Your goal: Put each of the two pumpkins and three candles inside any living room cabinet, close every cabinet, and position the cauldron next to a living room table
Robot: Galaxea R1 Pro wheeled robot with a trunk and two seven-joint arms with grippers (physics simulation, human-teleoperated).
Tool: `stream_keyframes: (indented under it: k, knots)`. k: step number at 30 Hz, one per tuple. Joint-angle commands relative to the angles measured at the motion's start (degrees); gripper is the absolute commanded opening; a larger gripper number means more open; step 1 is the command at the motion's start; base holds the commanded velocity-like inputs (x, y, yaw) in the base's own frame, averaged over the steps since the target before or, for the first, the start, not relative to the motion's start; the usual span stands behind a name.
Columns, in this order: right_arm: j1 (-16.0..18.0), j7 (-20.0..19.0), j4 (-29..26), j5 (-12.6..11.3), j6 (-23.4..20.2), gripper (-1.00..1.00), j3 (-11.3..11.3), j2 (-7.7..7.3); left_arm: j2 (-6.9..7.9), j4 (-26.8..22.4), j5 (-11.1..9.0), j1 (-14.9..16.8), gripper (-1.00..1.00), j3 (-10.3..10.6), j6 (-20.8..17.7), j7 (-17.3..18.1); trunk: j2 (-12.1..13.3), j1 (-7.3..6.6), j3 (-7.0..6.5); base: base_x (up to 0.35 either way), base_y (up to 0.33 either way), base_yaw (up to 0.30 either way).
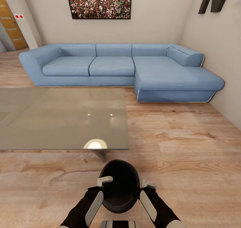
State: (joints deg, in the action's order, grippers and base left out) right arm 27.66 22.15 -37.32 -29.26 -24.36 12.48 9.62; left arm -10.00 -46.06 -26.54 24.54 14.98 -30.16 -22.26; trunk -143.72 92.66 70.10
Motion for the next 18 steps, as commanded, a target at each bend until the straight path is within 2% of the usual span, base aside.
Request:
stream_keyframes:
  k: [1, 18]
  knots:
    - [0.07, -1.67, -0.12, -2.03, 0.29, -1.0, 0.46, -0.48, 0.42, -0.08, -1.15, 0.03, -1.0, 0.14, -0.01, -0.59, -0.03, -0.01, 0.04, 0.088, 0.0, 0.0]
    - [0.08, -1.67, -0.12, -2.03, 0.33, -1.0, 0.53, -0.48, 0.42, -0.08, -1.15, 0.05, -1.0, 0.14, -0.04, -0.59, -0.04, 0.02, 0.27, 0.006, 0.0, 0.0]
